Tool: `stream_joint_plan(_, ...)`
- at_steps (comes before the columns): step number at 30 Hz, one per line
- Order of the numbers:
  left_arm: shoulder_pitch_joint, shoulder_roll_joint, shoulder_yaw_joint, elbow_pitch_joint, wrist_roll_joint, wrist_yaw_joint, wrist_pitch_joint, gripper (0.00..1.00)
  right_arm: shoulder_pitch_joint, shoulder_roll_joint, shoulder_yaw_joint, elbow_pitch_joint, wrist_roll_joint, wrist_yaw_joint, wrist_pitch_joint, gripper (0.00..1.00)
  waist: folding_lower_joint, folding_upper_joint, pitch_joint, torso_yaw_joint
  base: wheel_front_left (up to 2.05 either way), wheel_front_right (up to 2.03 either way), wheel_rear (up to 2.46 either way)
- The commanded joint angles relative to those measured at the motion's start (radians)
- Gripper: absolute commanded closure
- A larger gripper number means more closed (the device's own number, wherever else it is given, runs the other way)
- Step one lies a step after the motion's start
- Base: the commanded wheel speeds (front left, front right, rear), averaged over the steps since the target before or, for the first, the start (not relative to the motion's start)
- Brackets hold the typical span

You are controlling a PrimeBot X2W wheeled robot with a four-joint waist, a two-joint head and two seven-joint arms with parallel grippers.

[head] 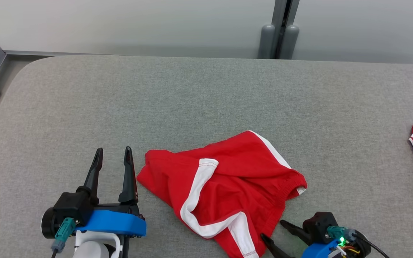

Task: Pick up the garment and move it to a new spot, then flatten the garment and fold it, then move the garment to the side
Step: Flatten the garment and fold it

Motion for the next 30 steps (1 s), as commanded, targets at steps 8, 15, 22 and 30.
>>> stream_joint_plan(8, 0.017, -0.001, 0.013, 0.0, 0.001, 0.006, -0.005, 0.0, -0.056, 0.07, -0.002, 0.174, 0.035, 0.0, -0.042, 0.0, 0.0, 0.0, -0.002, 0.028, 0.0, 0.0, 0.0)
stream_joint_plan(15, 0.023, -0.001, 0.022, -0.006, 0.003, 0.006, -0.005, 0.0, -0.128, 0.105, 0.023, 0.276, 0.051, 0.0, -0.076, 1.0, 0.0, 0.0, 0.004, 0.032, 0.0, 0.0, 0.0)
stream_joint_plan(22, 0.019, -0.002, 0.026, -0.013, 0.002, 0.007, -0.005, 0.0, -0.224, 0.079, -0.043, 0.253, 0.014, 0.0, -0.147, 1.0, 0.0, 0.0, 0.011, 0.028, 0.0, 0.0, 0.0)
stream_joint_plan(30, 0.0, -0.002, 0.01, -0.013, 0.0, 0.003, -0.005, 0.0, -0.366, -0.057, -0.089, 0.223, -0.014, 0.0, -0.039, 1.0, 0.0, 0.0, 0.029, 0.023, 0.0, 0.0, 0.0)
